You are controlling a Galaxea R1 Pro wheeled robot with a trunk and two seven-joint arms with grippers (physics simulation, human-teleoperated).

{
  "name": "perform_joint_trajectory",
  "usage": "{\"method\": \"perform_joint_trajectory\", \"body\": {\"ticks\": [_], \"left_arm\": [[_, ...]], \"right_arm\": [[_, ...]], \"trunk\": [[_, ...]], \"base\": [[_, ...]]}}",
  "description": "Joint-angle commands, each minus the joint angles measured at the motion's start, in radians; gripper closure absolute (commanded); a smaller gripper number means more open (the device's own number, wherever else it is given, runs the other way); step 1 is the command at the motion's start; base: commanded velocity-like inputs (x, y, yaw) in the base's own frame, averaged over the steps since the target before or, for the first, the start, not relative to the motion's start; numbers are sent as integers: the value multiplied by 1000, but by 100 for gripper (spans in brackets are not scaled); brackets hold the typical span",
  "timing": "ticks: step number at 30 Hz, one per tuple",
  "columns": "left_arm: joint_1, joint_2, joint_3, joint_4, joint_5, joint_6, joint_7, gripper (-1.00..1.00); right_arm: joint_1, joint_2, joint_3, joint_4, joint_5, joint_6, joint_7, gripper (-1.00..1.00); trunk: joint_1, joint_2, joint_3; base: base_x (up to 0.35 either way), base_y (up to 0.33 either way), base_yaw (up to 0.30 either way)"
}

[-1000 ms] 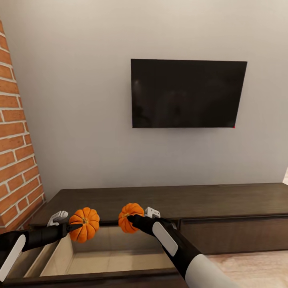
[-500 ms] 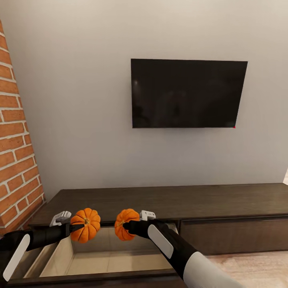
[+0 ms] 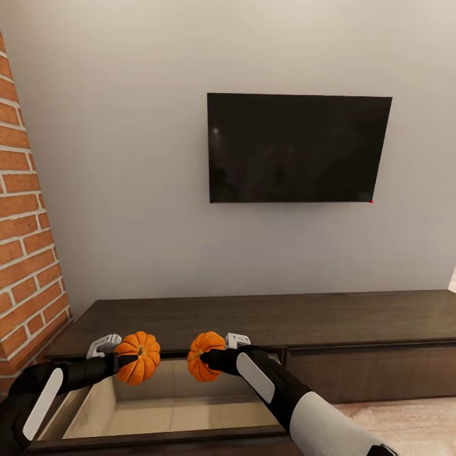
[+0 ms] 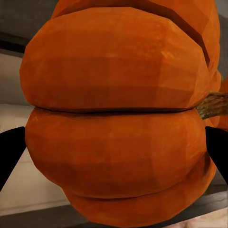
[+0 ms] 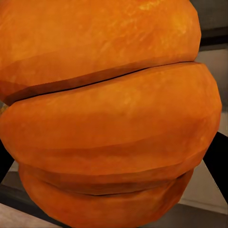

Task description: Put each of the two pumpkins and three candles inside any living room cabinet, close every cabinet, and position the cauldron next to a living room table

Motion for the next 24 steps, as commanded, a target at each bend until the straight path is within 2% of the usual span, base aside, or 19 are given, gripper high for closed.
{"method": "perform_joint_trajectory", "body": {"ticks": [1, 6, 12, 24], "left_arm": [[-1, 0, 1, -1, 0, 6, 2, 100], [-4, -5, 1, -1, 1, 21, 73, 100], [-21, -40, -2, -1, 0, 53, 167, 100], [-24, -50, -88, 5, -1, 47, 258, 100]], "right_arm": [[-1, 0, 2, -1, -9, 2, -9, 100], [-1, 0, 2, -1, -8, 18, -10, 100], [-1, 0, 2, -4, -8, 21, -11, 100], [-1, 0, 9, -4, -8, 20, -14, 100]], "trunk": [[0, -1, -1], [0, -1, -1], [0, -1, -1], [0, -1, -1]], "base": [[0, 0, 0], [0, 0, 0], [0, 0, 0], [0, 0, 0]]}}
